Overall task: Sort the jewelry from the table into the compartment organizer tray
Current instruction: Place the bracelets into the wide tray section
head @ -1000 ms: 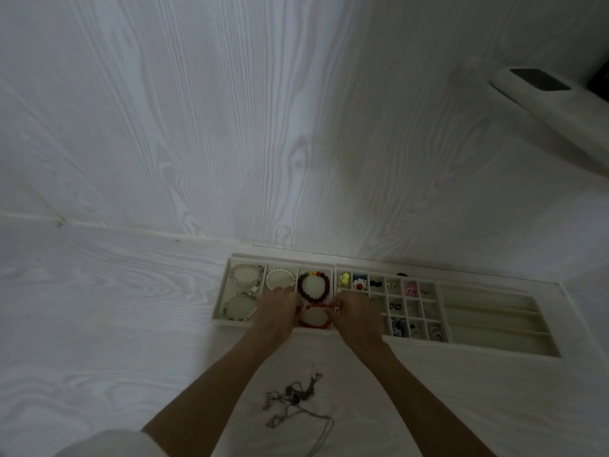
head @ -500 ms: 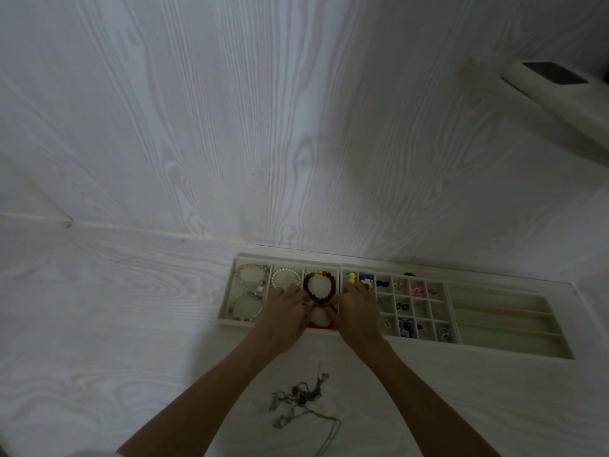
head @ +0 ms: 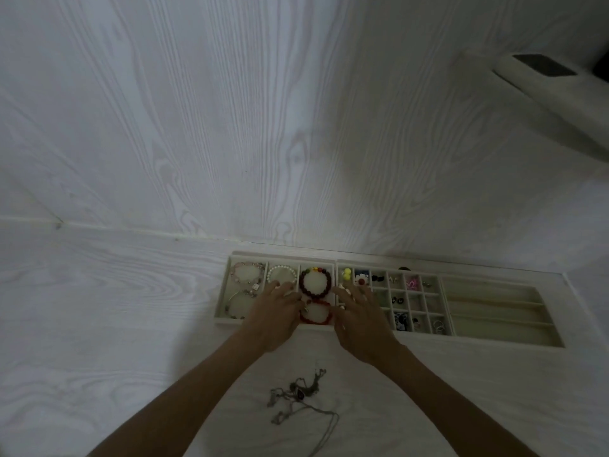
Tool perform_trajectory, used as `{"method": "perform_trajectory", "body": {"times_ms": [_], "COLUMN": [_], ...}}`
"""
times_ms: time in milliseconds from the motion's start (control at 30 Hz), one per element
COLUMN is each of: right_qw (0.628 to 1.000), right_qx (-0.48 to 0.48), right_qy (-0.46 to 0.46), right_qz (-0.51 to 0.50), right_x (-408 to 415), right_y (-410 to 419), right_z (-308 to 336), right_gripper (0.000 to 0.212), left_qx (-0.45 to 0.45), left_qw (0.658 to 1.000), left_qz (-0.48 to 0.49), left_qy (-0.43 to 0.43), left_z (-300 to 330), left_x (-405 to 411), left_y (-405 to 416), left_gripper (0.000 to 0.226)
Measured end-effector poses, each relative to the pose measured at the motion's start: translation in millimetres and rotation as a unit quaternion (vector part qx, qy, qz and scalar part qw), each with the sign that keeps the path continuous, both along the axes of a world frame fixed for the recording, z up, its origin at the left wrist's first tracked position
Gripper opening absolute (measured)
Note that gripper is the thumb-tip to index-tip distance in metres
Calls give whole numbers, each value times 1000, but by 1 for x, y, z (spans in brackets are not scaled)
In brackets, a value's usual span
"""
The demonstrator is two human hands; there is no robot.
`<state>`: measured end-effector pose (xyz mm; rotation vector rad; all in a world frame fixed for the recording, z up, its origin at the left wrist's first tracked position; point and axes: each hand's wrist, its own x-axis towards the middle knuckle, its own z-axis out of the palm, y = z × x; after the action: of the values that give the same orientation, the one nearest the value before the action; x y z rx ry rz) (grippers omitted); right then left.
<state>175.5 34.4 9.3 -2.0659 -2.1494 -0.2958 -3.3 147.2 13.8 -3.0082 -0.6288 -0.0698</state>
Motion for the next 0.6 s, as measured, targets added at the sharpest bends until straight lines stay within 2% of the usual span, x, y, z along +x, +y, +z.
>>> {"method": "perform_trajectory", "body": {"times_ms": [67, 167, 233, 300, 400, 467, 600], "right_qw": [999, 995, 993, 994, 998, 999, 996], "right_qx": [-36, -95, -109, -105, -63, -52, -92], "right_qy": [-31, -36, -37, -37, -12, 6, -14], "right_qz": [7, -4, -7, -5, 4, -2, -6], "right_x": [1, -1, -2, -3, -4, -2, -2], "right_y": [-1, 0, 0, 1, 3, 8, 18], "right_z": [-1, 2, 1, 1, 2, 4, 9], "right_gripper": [24, 27, 29, 30, 34, 38, 39], "left_qx": [10, -10, -5, 2, -29, -39, -48], "left_qw": [1000, 1000, 999, 999, 1000, 999, 997], "left_qz": [-8, -8, -10, -7, -8, -26, -55], "left_qy": [8, 26, 39, 41, 9, -6, 17], "left_z": [2, 4, 3, 2, 4, 1, -2], "left_x": [3, 7, 6, 6, 5, 3, 0], "left_y": [0, 1, 0, 0, -3, -5, -7], "left_gripper": [16, 38, 33, 29, 41, 38, 37]}}
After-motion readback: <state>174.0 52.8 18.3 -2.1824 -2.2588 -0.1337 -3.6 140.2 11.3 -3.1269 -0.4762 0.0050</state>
